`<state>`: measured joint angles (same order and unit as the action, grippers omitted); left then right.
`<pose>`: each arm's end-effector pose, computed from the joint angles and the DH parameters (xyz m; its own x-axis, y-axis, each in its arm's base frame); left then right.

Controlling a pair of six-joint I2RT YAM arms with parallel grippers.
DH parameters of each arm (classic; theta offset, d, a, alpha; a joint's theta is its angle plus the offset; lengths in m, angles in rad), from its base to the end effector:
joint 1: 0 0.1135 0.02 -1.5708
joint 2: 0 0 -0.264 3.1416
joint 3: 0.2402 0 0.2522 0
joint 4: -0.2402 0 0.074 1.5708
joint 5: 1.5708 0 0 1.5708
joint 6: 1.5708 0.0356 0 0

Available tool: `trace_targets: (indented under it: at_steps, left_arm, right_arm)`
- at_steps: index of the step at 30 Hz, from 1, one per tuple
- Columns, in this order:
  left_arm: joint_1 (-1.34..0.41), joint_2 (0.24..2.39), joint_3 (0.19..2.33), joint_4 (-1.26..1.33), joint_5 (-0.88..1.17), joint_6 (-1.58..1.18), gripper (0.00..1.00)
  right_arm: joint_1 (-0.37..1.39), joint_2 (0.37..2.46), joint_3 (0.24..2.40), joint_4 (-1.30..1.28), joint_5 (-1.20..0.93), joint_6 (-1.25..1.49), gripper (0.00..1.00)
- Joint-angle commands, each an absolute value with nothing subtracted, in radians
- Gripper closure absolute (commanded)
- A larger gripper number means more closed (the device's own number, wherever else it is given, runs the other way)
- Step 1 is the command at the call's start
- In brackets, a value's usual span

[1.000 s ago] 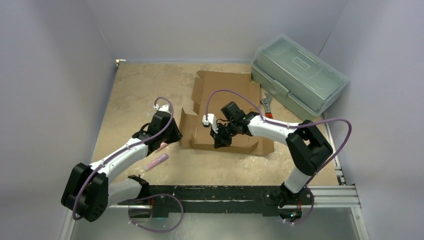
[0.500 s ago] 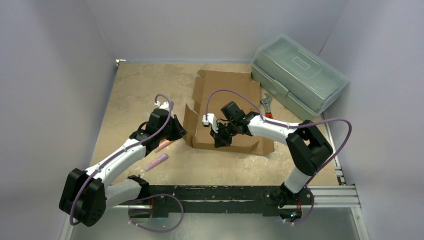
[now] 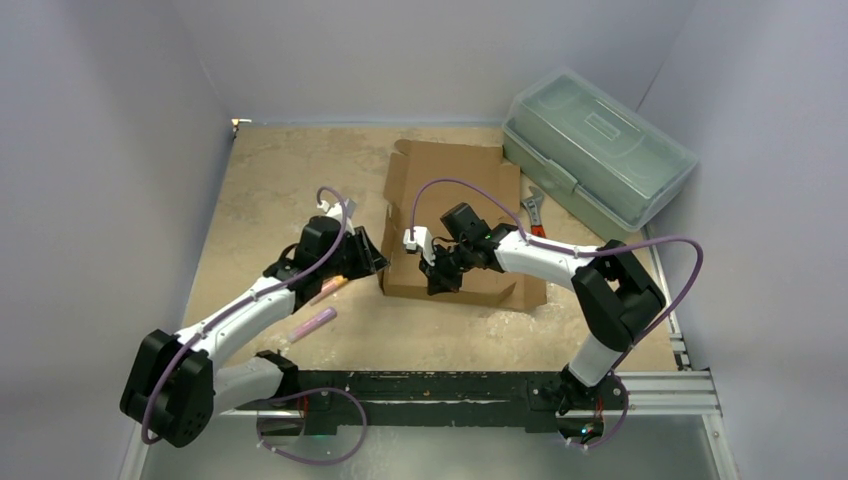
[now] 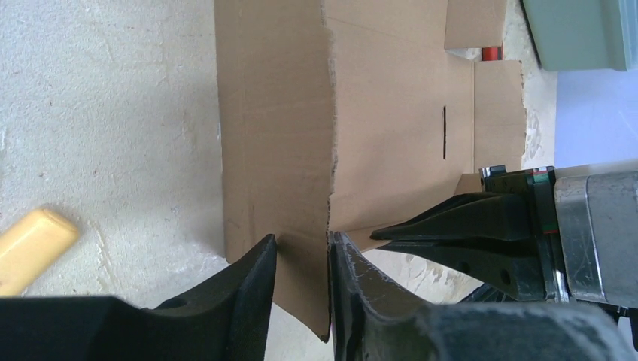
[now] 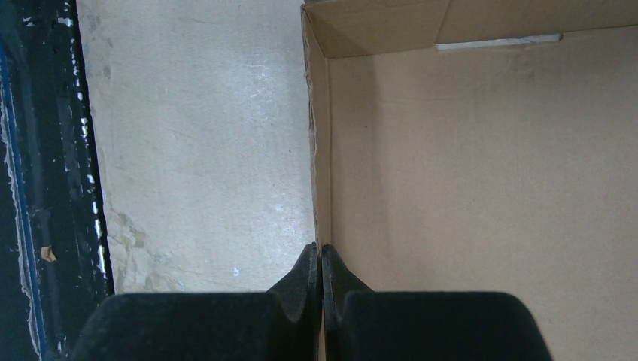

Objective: Fold the paper box
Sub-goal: Fold the paper box at the center of the board.

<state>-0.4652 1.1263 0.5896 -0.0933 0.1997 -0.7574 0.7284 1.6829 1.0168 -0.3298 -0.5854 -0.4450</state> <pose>0.2075 -0.1120 0.2140 -0.7831 -0.3604 -0.5068 0.0618 0.7658 -0.6401 0.2373 0.2381 0.1846 -0.2300 -0.6859 -0.6904 -0.9728 0.1404 0.1845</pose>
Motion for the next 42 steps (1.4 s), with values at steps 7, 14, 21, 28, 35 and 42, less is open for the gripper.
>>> trace_targets:
  at_steps: [7,14,21,28,35,42]
  left_arm:
    - [-0.468,1.131,0.524,-0.016,0.234,-0.766,0.62]
    - [-0.468,1.117,0.478,0.052,0.266,-0.774,0.61]
    - [-0.468,1.088,0.429,0.069,0.267,-0.786,0.52]
    - [-0.468,1.086,0.402,0.104,0.283,-0.79,0.46]
    - [-0.469,1.034,0.373,0.117,0.293,-0.794,0.38]
    - [-0.474,1.016,0.324,0.169,0.279,-0.828,0.38]
  right_arm:
    - [0.735,1.686,1.049,-0.315,-0.591,-0.429,1.0]
    - [0.736,1.689,1.049,-0.314,-0.589,-0.426,1.0]
    - [0.736,1.689,1.049,-0.316,-0.59,-0.426,1.0]
    - [0.736,1.689,1.049,-0.315,-0.593,-0.425,1.0]
    - [0.735,1.691,1.052,-0.31,-0.598,-0.414,1.0]
    - [0.736,1.705,1.061,-0.313,-0.598,-0.409,1.0]
